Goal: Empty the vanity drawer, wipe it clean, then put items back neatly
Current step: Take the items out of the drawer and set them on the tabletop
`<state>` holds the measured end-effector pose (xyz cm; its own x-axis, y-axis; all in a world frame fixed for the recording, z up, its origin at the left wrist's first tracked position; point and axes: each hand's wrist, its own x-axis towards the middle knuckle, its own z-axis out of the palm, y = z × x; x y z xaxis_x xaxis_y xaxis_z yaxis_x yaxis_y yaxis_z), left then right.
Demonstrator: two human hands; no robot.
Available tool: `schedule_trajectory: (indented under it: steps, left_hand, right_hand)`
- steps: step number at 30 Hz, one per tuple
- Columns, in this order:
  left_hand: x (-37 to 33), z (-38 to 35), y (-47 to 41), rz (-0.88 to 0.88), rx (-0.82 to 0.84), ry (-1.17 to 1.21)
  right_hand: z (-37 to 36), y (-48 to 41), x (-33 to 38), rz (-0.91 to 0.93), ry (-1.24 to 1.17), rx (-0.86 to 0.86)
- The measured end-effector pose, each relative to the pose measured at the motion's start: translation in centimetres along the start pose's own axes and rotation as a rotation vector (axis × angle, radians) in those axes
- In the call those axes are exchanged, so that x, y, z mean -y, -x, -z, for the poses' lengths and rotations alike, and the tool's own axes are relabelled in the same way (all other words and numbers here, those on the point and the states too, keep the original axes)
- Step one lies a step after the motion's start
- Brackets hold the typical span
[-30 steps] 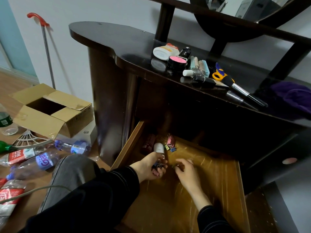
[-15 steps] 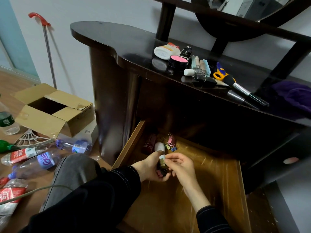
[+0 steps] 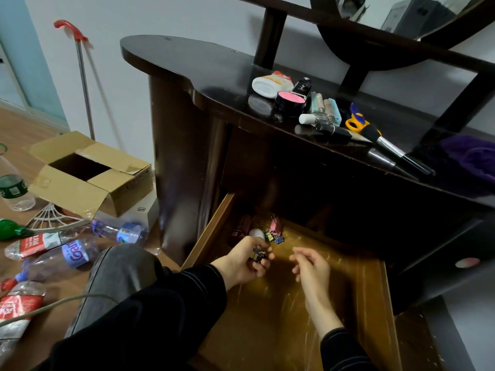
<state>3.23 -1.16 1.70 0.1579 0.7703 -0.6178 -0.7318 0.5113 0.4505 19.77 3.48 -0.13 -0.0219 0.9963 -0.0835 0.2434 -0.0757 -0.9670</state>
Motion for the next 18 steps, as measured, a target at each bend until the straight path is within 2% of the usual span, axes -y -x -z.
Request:
schedule_trajectory:
  steps: [4,7,10,12,18]
  left_hand:
    - [0.0,-0.1,-0.3,-0.014,-0.03,0.005]
    - [-0.2,0.4,-0.8,-0.02,-0.076,-0.012]
    - [-0.4,0.8,-1.0,-0.005,-0.087,0.001]
    - [-0.4,0.9,-1.0,-0.001,-0.087,0.011]
    - [-0.3,0.5,-1.1,0.022,-0.108,-0.029]
  right_hand:
    - [-0.7,-2.9,-1.0,0.048,0.35,0.096]
    - [-2.3,-5.1,-0.7,0.203,0.687,0.188]
    - [-3.9,-6.5,-0.5,0.4,0.924,0.197]
    - [-4.5,-6.9,-0.8,0.443,0.942,0.207]
    - [-3.8,-6.4,-2.4,0.404,0.916,0.183]
